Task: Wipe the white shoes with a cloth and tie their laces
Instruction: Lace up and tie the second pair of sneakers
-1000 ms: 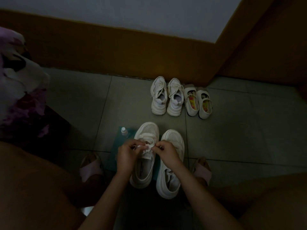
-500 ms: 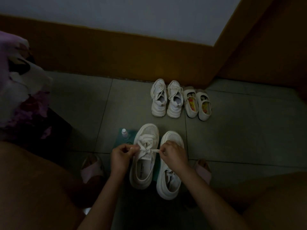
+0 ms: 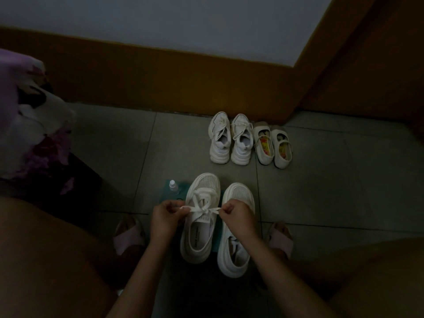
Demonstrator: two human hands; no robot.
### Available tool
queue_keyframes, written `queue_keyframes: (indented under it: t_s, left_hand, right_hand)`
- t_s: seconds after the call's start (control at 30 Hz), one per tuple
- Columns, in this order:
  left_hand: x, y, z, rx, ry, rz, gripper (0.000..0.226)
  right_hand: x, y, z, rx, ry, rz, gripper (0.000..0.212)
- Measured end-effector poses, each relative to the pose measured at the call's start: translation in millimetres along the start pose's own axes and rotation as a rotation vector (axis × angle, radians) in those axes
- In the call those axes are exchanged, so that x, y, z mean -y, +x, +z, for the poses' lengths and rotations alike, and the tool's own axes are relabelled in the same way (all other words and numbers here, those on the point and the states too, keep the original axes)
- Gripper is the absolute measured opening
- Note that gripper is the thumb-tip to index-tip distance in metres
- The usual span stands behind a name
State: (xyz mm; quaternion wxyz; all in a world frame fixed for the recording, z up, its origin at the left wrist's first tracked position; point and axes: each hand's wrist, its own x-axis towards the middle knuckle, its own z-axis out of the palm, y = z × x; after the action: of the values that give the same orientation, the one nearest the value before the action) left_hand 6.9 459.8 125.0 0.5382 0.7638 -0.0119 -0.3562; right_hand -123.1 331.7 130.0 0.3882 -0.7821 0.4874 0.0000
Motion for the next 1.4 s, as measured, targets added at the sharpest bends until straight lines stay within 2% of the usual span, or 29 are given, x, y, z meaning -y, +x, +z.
queue_keyframes:
  t_s: [0.3,0.83,0.9,0.97,1.07,1.17,1.27,1.33,1.4]
  left_hand:
    - [-3.2,-0.7,-12.3,-0.051,0.383,0.188,0.007]
    - [-7.7,-2.5,-12.7,-0.110,0.430,0.171,0.010]
    - [-9.6,-3.3,-10.9,-0.083,0.465,0.184,0.012]
    - [-10.8,-3.0,-7.5,-0.027,0.507,0.225,0.013]
    - [-14.2,-4.1,1.2,0.024,0.560,0.289,0.020]
    - [-16.8,-11.7,16.5,0.013,0.583,0.464,0.019]
    - [-18.8,-25.8,37.2,0.117,0.573,0.615,0.014]
    - [-16.1,-33.2,50.7,0.224,0.597,0.613,0.012]
    - [-10.8,-38.5,60.3,0.310,0.634,0.581,0.014]
  right_hand:
    - [1.9,-1.5,-9.0,-0.056,-0.311,-0.170,0.012]
    - [-4.1,-2.1,-14.3,-0.080,-0.356,-0.200,0.014]
    - [-6.5,-1.6,-14.9,-0.048,-0.274,-0.190,0.012]
    - [-12.1,0.2,-17.8,0.009,-0.005,-0.134,0.004]
    - [-16.4,-1.0,-32.4,0.015,0.326,0.044,0.012]
    - [-24.8,-1.1,-49.3,-0.012,0.318,0.096,0.008]
    - [-30.5,-12.6,-58.7,-0.004,0.355,0.124,0.005]
    - [-33.0,-26.0,-58.9,0.004,0.253,0.146,0.006]
    - [-36.6,-39.2,-53.9,-0.024,0.074,0.156,0.018]
